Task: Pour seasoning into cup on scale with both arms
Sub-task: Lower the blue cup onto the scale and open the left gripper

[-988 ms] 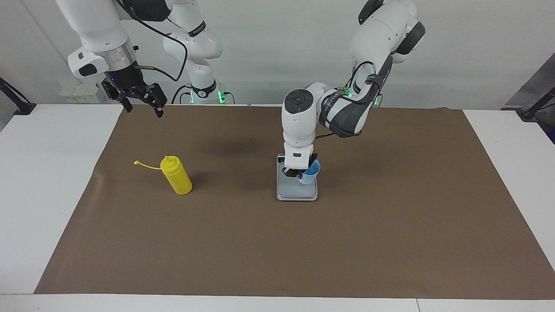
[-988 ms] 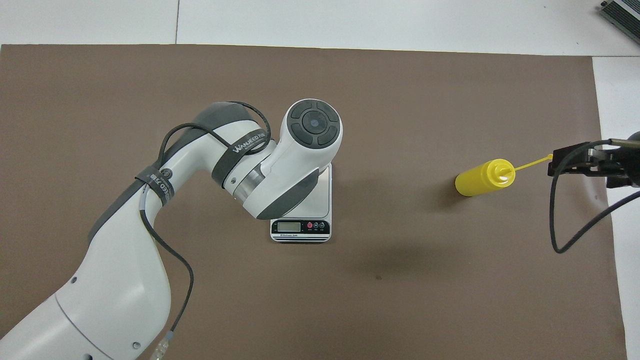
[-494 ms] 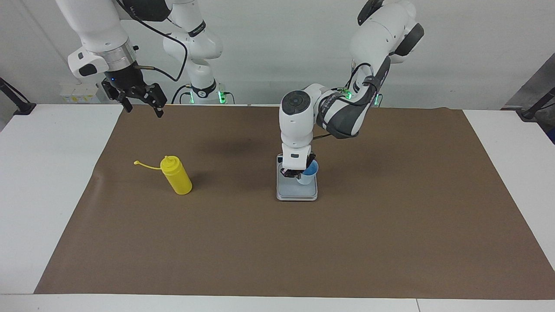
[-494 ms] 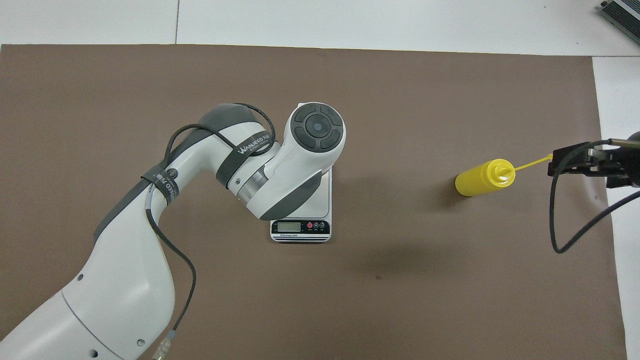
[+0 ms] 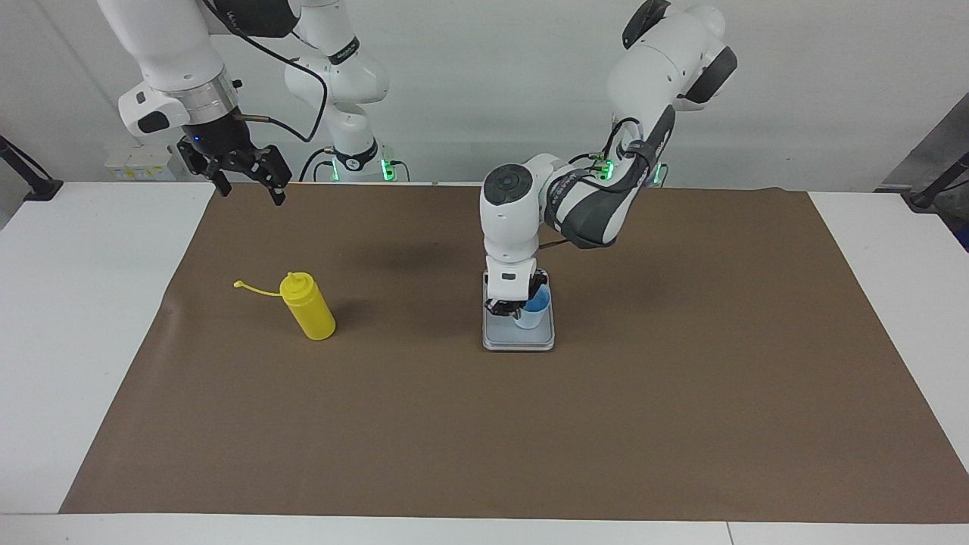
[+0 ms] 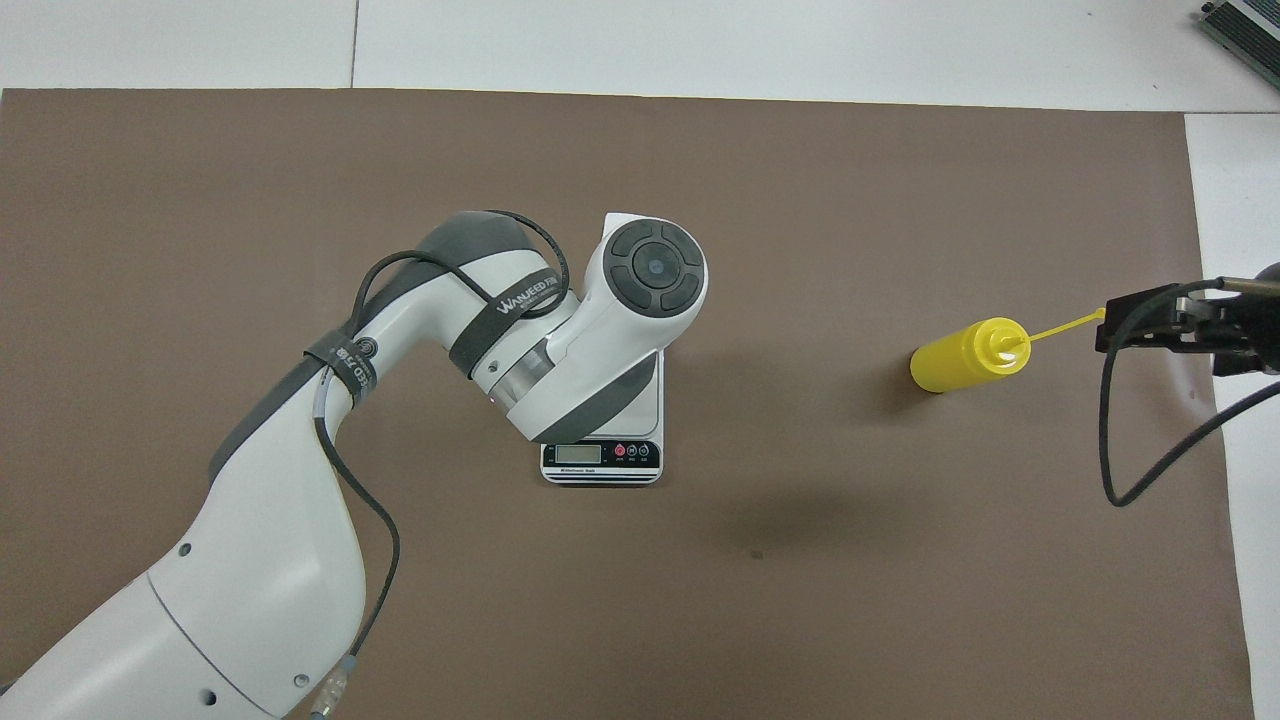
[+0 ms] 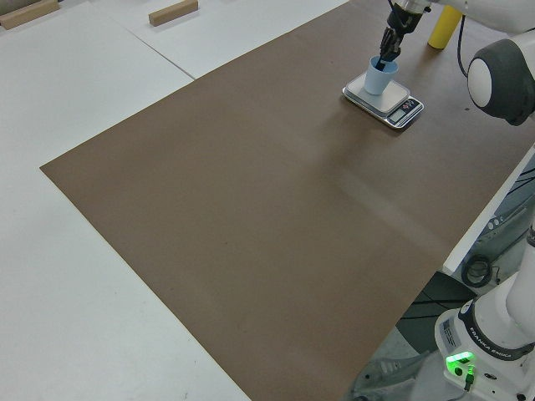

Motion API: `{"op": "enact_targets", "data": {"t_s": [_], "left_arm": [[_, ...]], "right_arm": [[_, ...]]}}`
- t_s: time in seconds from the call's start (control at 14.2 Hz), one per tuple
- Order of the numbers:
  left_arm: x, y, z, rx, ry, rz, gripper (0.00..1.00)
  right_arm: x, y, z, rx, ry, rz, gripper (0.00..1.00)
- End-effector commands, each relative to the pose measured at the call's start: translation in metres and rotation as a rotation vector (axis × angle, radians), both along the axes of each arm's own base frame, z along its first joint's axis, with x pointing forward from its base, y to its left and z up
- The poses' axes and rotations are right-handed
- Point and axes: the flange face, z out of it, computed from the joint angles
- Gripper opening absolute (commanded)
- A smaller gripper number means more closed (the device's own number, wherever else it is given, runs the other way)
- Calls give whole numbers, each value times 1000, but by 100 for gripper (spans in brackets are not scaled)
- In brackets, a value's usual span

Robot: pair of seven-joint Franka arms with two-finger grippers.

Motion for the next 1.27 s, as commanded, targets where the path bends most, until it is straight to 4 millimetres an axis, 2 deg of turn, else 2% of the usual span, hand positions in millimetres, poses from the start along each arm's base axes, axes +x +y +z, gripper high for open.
{"op": "enact_targets", "data": {"t_s": [0.0,0.14,0.28,0.42,0.71,0.92,1.2], "left_arm": [[5,-2,-11,5,8,22,23],[8,1,-11,7,11,26,41],[11,1,-8,5,12,29,48],[15,2,0,6,21,33,51],[21,6,10,5,31,27,51],[24,9,24,3,36,13,51],[24,12,43,-7,52,14,51]], "right_arm": [[-5,-3,2,22,5,15,100],[-5,-5,2,22,5,12,100],[-5,-8,2,22,5,9,100],[-5,-11,2,22,4,2,100],[-6,-5,2,22,9,16,100],[-6,-4,1,24,15,25,100],[-5,-8,2,26,3,110,100]]}}
